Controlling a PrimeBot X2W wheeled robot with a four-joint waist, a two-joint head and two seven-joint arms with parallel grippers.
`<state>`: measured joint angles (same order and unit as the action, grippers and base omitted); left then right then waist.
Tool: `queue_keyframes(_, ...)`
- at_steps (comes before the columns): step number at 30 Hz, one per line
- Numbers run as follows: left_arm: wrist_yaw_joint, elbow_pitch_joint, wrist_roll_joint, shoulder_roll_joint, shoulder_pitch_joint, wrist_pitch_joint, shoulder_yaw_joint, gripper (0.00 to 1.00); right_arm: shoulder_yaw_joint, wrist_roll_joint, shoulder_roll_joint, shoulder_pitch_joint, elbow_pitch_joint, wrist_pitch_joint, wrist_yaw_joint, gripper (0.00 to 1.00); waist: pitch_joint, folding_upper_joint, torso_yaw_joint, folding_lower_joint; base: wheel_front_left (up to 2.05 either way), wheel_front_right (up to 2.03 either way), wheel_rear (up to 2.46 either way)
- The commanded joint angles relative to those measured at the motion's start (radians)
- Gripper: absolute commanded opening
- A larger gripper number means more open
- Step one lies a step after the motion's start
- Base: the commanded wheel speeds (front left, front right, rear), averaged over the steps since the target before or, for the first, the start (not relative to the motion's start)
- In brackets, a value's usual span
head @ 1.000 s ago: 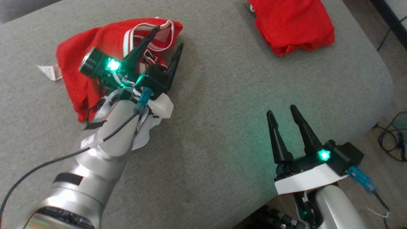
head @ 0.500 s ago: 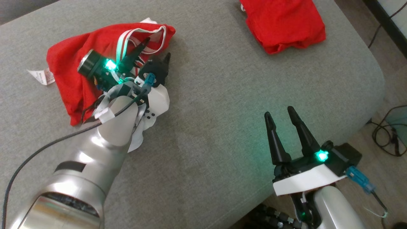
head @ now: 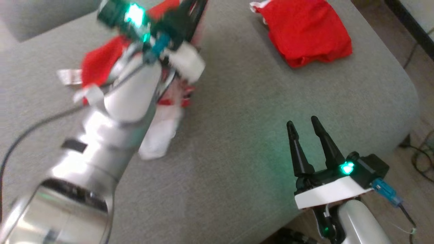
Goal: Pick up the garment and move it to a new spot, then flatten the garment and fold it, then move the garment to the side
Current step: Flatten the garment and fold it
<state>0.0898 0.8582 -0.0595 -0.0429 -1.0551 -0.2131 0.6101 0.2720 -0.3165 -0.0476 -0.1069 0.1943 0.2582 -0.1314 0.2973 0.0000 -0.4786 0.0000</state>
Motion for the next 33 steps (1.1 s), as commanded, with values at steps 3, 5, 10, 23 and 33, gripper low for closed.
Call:
queue_keyframes(3, 0.019, -0.133, -0.097, -0.008, -0.158, -0.001, 0.004, 0.0, 0.005, 0.013, -0.003, 0.016, -0.022, 0.004, 0.001, 1.0, -0.069, 0.0, 0.069, 0.0, 0.0, 0.0, 0.0)
queue_keyframes(5, 0.025, -0.174, -0.132, -0.008, -0.221, 0.004, 0.006, 0.0, 0.0, 0.02, -0.003, 0.023, -0.02, 0.004, 0.001, 1.0, -0.094, 0.0, 0.098, 0.0, 0.0, 0.0, 0.0)
queue_keyframes(10, 0.036, -0.241, -0.212, -0.018, -0.317, 0.018, -0.016, 0.0, -0.02, 0.029, -0.003, 0.037, -0.023, 0.004, 0.001, 1.0, -0.138, 0.0, 0.179, 0.0, 0.0, 0.0, 0.0)
queue_keyframes(23, 0.01, -0.358, -0.511, -0.217, 0.363, 0.115, -0.101, 0.15, -0.07, 0.077, -0.003, 0.06, -0.027, 0.004, 0.001, 1.0, -0.115, 0.0, 0.36, 0.0, 0.0, 0.0, 0.0)
queue_keyframes(33, -0.028, -0.41, -0.516, -0.301, 0.541, 0.031, -0.132, 1.0, -0.086, 0.113, -0.003, 0.046, -0.025, 0.004, 0.001, 1.0, -0.072, 0.0, 0.409, 0.0, 0.0, 0.0, 0.0)
